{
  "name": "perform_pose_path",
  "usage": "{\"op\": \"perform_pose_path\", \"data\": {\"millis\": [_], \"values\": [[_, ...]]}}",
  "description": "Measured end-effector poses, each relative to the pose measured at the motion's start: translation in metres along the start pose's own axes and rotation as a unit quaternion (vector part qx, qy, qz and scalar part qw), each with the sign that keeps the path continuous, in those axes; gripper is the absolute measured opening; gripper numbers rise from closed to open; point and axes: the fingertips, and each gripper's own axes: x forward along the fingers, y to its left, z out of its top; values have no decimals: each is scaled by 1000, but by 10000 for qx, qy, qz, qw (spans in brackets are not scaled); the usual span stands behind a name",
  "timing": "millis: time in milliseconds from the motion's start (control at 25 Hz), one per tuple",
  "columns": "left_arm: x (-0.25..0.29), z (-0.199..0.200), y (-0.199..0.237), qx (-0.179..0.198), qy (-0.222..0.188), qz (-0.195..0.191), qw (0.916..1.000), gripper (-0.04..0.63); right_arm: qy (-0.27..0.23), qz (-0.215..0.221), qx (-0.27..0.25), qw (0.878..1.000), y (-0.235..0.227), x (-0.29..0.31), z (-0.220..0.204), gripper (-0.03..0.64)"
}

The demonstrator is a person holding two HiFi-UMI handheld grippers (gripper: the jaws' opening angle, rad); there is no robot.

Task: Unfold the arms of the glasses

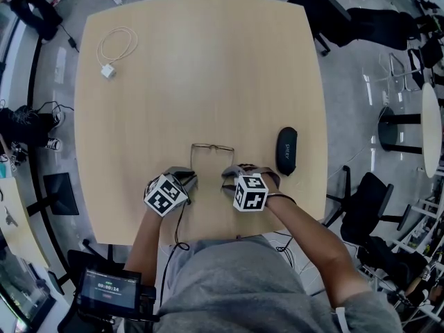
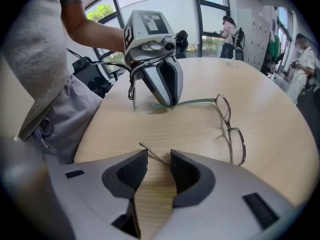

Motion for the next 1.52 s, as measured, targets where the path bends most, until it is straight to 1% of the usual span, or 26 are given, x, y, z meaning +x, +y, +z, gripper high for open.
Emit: {"op": "perform_pose_path", "data": {"millis": [240, 360, 720, 960, 1320, 1520], "values": [[-3, 5, 0, -11, -28, 24, 10000, 28, 133, 249, -390, 9988, 5, -3, -9, 143], [-2, 5, -1, -16, -42, 16, 10000, 28, 164, 302, -452, 9984, 6, -5, -13, 143], [-3, 7, 0, 11, -42, 40, 10000, 28, 144, 315, -415, 9985, 7, -7, -16, 143], [-2, 7, 0, 45, -44, 41, 10000, 28, 235, 359, -459, 9980, 11, -10, -24, 143], [-5, 7, 1, 84, -56, 72, 9999, 28, 262, 267, -350, 9987, 11, -9, -26, 143], [1, 8, -7, 122, -87, -22, 9999, 28, 233, 209, -240, 9992, 15, -15, -31, 143]]}}
